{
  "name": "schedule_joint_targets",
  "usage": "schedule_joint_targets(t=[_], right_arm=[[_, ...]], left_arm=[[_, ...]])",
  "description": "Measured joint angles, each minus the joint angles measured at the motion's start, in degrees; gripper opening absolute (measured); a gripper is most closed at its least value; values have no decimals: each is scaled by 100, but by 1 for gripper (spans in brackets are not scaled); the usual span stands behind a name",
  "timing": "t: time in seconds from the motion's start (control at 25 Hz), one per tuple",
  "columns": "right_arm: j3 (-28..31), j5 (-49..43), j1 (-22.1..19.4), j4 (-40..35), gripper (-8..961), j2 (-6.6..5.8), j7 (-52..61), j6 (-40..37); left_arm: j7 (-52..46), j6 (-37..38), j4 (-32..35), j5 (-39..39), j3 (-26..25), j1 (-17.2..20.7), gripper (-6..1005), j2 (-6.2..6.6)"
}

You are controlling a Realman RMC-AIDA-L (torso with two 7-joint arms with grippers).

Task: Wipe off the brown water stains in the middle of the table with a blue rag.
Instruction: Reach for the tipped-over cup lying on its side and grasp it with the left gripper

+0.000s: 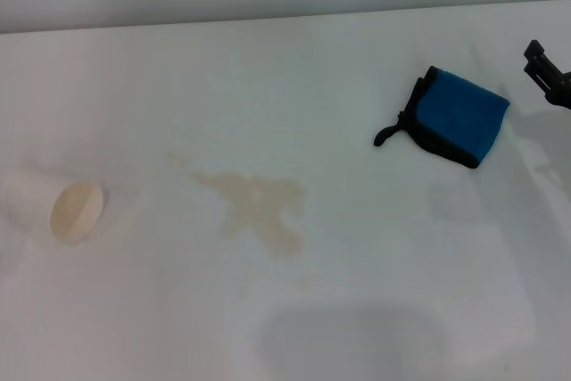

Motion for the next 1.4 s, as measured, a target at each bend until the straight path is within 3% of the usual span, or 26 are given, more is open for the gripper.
schedule_joint_targets(t=[1.4], right_arm=[[21,-6,47,-53,861,0,167,1]], left_arm=[[367,317,426,-530,-6,32,829,-3]])
